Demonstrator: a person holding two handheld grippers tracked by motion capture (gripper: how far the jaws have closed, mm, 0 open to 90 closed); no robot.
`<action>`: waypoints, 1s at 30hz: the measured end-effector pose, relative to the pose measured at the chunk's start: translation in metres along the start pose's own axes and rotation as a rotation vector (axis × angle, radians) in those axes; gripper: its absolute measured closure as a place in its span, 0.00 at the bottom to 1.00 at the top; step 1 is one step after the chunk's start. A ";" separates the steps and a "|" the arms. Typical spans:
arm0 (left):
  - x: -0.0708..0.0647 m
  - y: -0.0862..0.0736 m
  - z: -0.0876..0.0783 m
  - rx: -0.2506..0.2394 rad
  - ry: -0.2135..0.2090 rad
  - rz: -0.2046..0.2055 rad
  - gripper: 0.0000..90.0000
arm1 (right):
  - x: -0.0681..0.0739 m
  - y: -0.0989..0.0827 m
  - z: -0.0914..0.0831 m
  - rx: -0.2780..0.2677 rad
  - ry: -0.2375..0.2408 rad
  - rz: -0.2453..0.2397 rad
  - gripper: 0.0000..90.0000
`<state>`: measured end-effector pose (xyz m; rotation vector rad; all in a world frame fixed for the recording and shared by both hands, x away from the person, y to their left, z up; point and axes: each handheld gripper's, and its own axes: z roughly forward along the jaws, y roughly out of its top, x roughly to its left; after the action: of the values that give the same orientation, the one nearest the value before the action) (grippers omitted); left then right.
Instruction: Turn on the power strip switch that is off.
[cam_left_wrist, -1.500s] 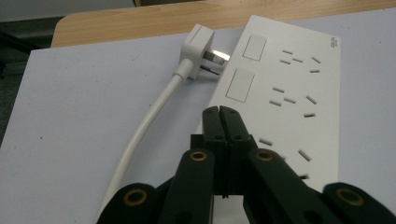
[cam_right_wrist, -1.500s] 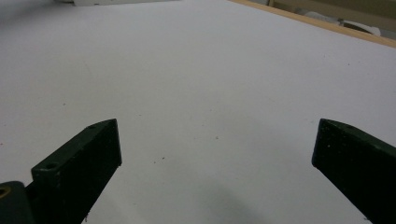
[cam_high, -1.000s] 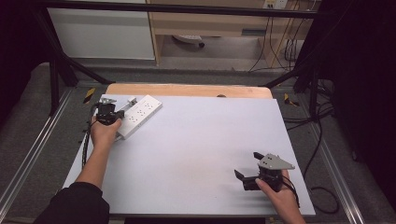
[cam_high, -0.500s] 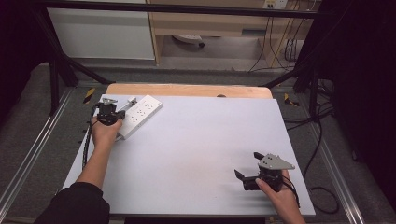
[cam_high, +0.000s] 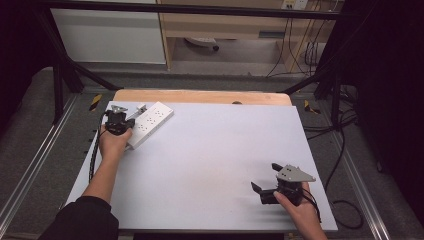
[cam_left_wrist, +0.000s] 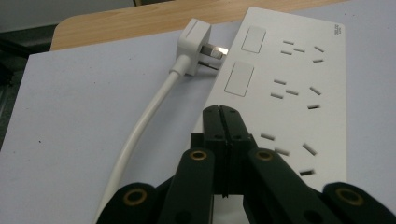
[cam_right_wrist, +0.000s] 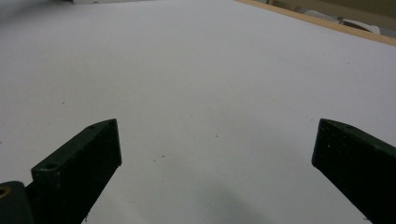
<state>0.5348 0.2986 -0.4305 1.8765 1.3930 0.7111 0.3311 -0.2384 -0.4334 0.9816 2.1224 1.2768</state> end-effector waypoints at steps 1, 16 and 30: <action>0.000 0.000 0.000 -0.003 -0.002 -0.005 1.00 | 0.000 0.000 0.000 0.001 0.000 0.001 0.02; 0.001 -0.001 0.000 -0.007 -0.005 -0.001 1.00 | 0.000 0.000 0.000 0.001 0.000 0.000 0.02; 0.001 -0.002 0.000 -0.009 -0.007 -0.004 1.00 | 0.000 0.000 0.000 0.001 0.000 0.001 0.02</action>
<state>0.5338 0.3003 -0.4324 1.8670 1.3862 0.7070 0.3309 -0.2385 -0.4334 0.9835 2.1225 1.2764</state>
